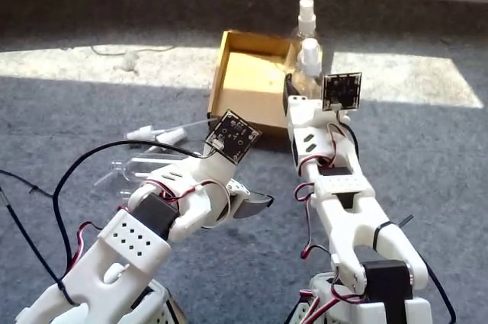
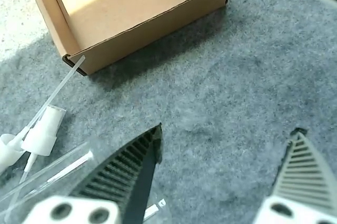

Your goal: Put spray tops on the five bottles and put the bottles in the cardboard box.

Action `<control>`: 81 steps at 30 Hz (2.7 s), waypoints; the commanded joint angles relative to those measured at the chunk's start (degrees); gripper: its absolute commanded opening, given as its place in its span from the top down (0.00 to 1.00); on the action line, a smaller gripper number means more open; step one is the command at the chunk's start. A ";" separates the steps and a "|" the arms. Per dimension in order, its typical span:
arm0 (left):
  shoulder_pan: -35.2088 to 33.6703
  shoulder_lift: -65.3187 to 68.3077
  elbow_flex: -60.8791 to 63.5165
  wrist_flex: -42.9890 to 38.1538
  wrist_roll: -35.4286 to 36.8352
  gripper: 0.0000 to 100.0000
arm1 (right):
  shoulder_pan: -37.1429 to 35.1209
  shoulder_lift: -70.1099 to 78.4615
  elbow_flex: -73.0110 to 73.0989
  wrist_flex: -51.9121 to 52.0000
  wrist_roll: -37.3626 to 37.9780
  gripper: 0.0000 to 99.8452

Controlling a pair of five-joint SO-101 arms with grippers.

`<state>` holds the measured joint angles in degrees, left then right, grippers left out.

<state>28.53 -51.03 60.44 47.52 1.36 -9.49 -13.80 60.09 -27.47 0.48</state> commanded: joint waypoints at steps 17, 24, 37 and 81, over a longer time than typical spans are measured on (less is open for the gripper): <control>-0.40 -0.84 -0.40 -0.97 -0.18 0.66 | 0.48 6.64 -6.46 -0.31 0.35 1.00; -0.40 -0.84 -0.40 -0.97 -0.18 0.66 | 0.48 6.64 -6.46 -0.31 0.35 0.93; -0.40 -0.84 -0.48 -0.97 -0.18 0.66 | 0.31 5.93 -6.64 -0.40 0.35 0.84; -0.40 -0.84 -0.57 -0.97 -0.18 0.66 | 0.48 -2.07 -9.27 9.27 0.70 0.73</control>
<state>28.53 -51.03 60.44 47.52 1.36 -9.41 -10.29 55.87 -22.81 0.48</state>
